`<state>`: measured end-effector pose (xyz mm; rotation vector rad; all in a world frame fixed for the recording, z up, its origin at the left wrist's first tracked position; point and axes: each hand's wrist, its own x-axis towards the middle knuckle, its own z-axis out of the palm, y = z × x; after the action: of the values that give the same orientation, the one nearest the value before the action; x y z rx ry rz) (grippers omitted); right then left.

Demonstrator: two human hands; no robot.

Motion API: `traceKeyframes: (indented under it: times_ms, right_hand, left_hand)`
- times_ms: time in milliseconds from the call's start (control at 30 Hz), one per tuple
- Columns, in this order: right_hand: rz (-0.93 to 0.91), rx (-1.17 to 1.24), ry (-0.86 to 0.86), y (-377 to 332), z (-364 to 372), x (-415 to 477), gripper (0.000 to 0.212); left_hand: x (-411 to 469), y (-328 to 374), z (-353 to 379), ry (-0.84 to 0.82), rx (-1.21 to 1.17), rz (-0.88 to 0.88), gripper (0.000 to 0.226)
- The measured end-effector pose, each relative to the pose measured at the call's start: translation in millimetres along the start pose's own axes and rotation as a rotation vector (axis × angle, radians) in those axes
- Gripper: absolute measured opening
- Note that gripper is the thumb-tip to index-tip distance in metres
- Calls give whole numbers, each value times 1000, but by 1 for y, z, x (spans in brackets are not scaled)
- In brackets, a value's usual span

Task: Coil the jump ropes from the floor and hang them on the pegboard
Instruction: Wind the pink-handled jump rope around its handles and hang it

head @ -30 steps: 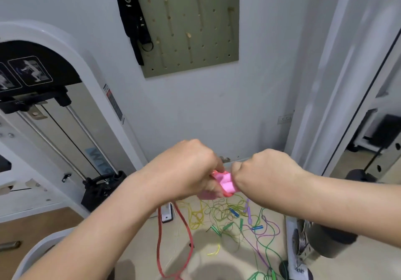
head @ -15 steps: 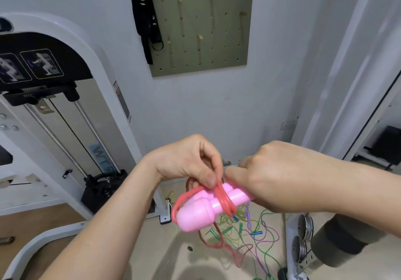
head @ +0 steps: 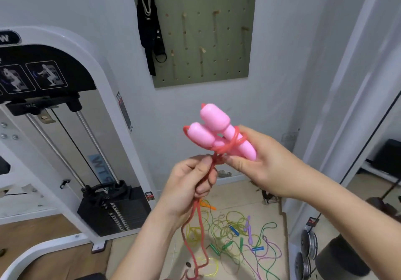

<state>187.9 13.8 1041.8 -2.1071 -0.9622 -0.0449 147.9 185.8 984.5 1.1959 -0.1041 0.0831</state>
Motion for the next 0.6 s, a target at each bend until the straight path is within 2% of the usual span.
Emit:
traceKeyframes:
  times_ms: [133,267,367,433,467,533,600]
  right_hand:
    - [210,519,-37,-5,7,2,18]
    - [278,923,-160,-20,19,-2,24]
    - [342,1069,-208,-29,21,-2,21]
    - [366,1017,-175,-32,22,-2,20]
    - [366,966,-147,-32,23,-1,17]
    - [374,893,-124,-31,21,-1,12]
    - [407,918,-148,-27,17,-1,15]
  left_hand:
    - [3,18,-1,186,452,237,17]
    - [14,22,-14,268,541,320,24]
    - [14,9,-22,246,759,391,18]
    - [11,4,-23,250,899,449,19]
    - [11,3,-24,221,856,419,22]
    - [7,8,-24,89,601,232,24]
    - [5,13,-29,-64,357,79,21]
